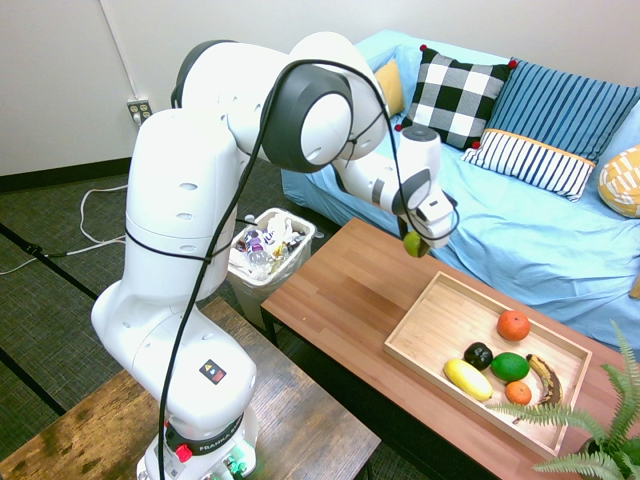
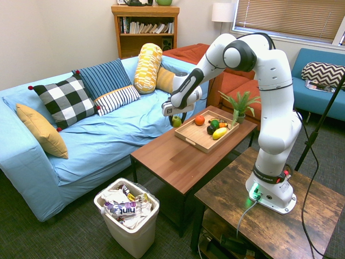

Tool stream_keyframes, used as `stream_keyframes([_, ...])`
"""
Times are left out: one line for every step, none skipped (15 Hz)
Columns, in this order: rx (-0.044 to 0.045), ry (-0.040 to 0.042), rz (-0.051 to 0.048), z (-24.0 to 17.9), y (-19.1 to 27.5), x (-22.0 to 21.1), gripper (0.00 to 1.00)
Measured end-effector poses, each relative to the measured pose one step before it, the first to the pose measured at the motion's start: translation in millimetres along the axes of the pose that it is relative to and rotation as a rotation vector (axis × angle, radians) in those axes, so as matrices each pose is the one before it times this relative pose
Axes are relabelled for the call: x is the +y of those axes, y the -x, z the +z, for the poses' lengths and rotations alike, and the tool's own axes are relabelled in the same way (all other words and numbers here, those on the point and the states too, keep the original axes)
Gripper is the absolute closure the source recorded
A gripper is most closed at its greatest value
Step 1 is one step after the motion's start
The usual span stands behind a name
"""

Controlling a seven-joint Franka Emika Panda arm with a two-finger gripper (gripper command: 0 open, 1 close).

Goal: Put the apple in the tray

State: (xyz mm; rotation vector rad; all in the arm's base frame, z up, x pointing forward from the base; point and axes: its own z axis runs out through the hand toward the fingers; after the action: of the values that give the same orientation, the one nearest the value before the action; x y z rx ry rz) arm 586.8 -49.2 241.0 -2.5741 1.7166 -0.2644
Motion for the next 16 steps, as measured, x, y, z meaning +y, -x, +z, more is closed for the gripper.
stream_keyframes([0.00060,0.00534,0.03210,0.83,-23.79,13.07,1.00])
stream_keyframes([-0.00095,0.00771,0.03172,1.26,-20.19,11.96,1.00])
stream_keyframes([-0.00336,0.00722,0.02564,2.86,-16.64,10.27,1.00])
stream_keyframes([-0.00460,0.00797,0.01851,5.23,-12.57,8.09,1.00])
stream_keyframes([-0.00419,0.00966,0.01577,7.27,-9.59,6.39,1.00])
stream_keyframes([-0.00485,0.01248,0.01745,10.15,-7.26,4.56,1.00])
stream_keyframes([-0.00124,0.01305,0.01397,10.84,-6.77,2.36,1.00])
stream_keyframes([-0.00164,0.01282,0.01374,11.87,-6.70,1.50,1.00])
stream_keyframes([-0.00394,0.01370,0.00997,13.88,-6.53,1.25,1.00])
stream_keyframes([-0.00369,0.01146,0.00802,11.64,-5.95,1.16,1.00])
stream_keyframes([-0.00500,0.00929,0.00327,9.71,-5.27,0.30,1.00])
stream_keyframes([-0.00571,0.00790,0.00389,7.88,-5.07,-0.12,1.00])
stream_keyframes([-0.00763,0.00808,0.00126,6.17,-4.30,-0.35,1.00])
stream_keyframes([-0.00761,0.00551,0.00070,5.00,-3.09,-0.48,1.00])
stream_keyframes([-0.00643,0.00408,-0.00345,4.82,-1.11,-0.68,1.00])
stream_keyframes([-0.00631,0.00306,-0.00310,5.16,0.53,-0.12,1.00])
